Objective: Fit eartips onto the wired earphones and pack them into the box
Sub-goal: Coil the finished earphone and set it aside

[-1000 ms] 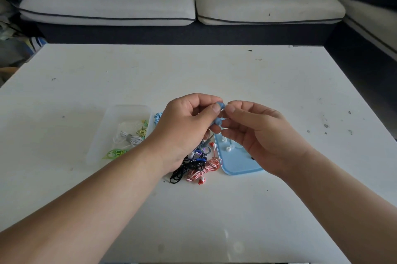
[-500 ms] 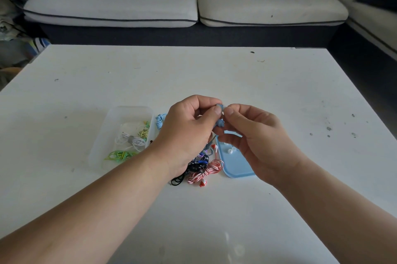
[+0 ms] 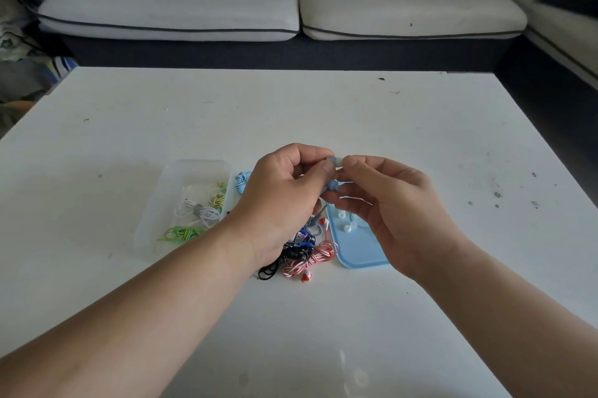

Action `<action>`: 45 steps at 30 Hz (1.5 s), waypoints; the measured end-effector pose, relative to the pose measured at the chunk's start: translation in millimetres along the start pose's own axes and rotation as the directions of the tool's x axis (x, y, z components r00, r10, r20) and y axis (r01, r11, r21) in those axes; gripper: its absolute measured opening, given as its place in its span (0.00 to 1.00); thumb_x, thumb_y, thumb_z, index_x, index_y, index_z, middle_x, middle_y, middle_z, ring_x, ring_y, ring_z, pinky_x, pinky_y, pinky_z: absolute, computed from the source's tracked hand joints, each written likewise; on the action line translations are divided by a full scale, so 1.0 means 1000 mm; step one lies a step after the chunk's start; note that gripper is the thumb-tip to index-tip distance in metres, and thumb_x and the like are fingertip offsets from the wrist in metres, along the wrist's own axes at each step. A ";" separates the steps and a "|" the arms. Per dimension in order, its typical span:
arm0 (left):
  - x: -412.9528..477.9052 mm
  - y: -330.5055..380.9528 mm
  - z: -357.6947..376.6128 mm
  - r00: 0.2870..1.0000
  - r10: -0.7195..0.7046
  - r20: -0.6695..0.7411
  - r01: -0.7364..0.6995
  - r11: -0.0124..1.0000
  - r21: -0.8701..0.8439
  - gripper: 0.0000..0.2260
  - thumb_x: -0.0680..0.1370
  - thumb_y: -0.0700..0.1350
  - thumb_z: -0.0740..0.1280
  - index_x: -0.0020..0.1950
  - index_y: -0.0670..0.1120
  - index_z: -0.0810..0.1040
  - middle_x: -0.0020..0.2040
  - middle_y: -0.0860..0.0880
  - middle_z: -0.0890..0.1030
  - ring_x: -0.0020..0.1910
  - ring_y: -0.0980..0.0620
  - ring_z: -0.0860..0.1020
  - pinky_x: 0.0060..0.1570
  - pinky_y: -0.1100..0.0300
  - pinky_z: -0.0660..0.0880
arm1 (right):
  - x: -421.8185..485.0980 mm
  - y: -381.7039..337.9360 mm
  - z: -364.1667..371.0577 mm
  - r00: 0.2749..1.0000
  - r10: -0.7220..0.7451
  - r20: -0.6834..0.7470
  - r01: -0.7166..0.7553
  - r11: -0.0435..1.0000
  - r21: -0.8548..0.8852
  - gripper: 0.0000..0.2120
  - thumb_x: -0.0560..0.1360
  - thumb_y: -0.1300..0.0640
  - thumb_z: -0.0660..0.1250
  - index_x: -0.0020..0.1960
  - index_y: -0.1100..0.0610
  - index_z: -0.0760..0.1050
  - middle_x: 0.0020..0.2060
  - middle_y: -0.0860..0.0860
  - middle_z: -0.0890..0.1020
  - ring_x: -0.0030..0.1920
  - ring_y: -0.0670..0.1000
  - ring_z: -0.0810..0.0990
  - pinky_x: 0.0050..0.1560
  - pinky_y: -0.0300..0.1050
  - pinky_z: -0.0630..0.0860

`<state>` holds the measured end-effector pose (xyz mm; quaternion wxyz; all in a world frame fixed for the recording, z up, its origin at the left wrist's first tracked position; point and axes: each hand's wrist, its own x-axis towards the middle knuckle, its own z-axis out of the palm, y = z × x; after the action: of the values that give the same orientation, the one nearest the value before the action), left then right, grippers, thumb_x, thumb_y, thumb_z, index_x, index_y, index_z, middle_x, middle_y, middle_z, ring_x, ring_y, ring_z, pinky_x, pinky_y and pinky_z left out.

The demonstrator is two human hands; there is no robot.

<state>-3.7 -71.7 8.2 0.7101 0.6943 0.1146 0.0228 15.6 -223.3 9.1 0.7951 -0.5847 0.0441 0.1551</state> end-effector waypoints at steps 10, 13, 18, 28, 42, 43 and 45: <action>-0.001 0.005 -0.004 0.996 -0.034 0.076 0.042 0.995 -0.095 0.05 0.81 0.38 0.70 0.54 0.44 0.85 0.37 0.49 0.84 0.36 0.52 0.79 0.32 0.63 0.74 | 0.005 -0.003 -0.007 0.984 0.082 0.157 -0.093 0.994 0.066 0.05 0.78 0.60 0.69 0.49 0.61 0.81 0.44 0.59 0.86 0.44 0.56 0.86 0.62 0.56 0.79; 0.000 0.005 -0.004 0.996 -0.041 0.079 0.049 0.993 -0.106 0.05 0.81 0.38 0.70 0.55 0.44 0.85 0.39 0.48 0.83 0.37 0.51 0.78 0.32 0.63 0.74 | 0.005 -0.002 -0.008 0.982 0.080 0.171 -0.095 0.992 0.082 0.06 0.77 0.60 0.69 0.49 0.63 0.82 0.44 0.59 0.86 0.44 0.55 0.86 0.60 0.54 0.82; 0.000 0.003 -0.003 0.998 -0.026 0.059 0.032 0.994 -0.106 0.05 0.81 0.38 0.70 0.54 0.45 0.85 0.37 0.51 0.83 0.35 0.56 0.79 0.33 0.63 0.75 | 0.007 -0.002 -0.008 0.983 0.057 0.174 -0.071 0.994 0.080 0.07 0.76 0.61 0.69 0.50 0.65 0.81 0.44 0.60 0.85 0.44 0.56 0.86 0.60 0.55 0.82; -0.002 0.013 -0.006 0.983 -0.049 0.174 0.073 0.989 -0.132 0.07 0.82 0.38 0.68 0.58 0.39 0.83 0.37 0.47 0.83 0.34 0.52 0.79 0.31 0.63 0.72 | 0.012 -0.006 -0.016 0.963 0.057 0.262 -0.069 0.997 0.038 0.15 0.74 0.60 0.70 0.56 0.70 0.79 0.49 0.64 0.83 0.50 0.59 0.83 0.62 0.55 0.81; -0.002 0.011 -0.008 0.977 -0.052 0.206 0.068 0.995 -0.070 0.08 0.81 0.38 0.69 0.58 0.39 0.83 0.36 0.47 0.82 0.34 0.51 0.79 0.31 0.63 0.73 | 0.015 -0.004 -0.024 0.962 0.152 0.226 -0.155 0.988 -0.005 0.22 0.76 0.60 0.70 0.65 0.73 0.74 0.56 0.68 0.78 0.56 0.64 0.76 0.72 0.65 0.70; -0.002 0.011 -0.008 0.977 -0.054 0.207 0.071 0.995 -0.074 0.08 0.81 0.38 0.69 0.58 0.39 0.83 0.36 0.47 0.82 0.34 0.51 0.79 0.31 0.63 0.73 | 0.015 -0.005 -0.024 0.960 0.156 0.233 -0.159 0.987 -0.003 0.22 0.76 0.60 0.70 0.65 0.73 0.74 0.55 0.67 0.78 0.56 0.64 0.76 0.70 0.63 0.71; -0.002 0.011 -0.008 0.978 -0.053 0.200 0.067 0.996 -0.065 0.07 0.81 0.38 0.69 0.58 0.39 0.83 0.37 0.47 0.82 0.34 0.52 0.79 0.31 0.63 0.72 | 0.015 -0.006 -0.025 0.958 0.156 0.240 -0.161 0.987 -0.001 0.22 0.76 0.60 0.70 0.65 0.72 0.75 0.55 0.67 0.79 0.56 0.63 0.76 0.67 0.61 0.73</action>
<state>-6.4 -63.7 18.9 0.7428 0.6634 0.0635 -0.0638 34.4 -245.0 2.9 0.7851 -0.5487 -0.0041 0.2872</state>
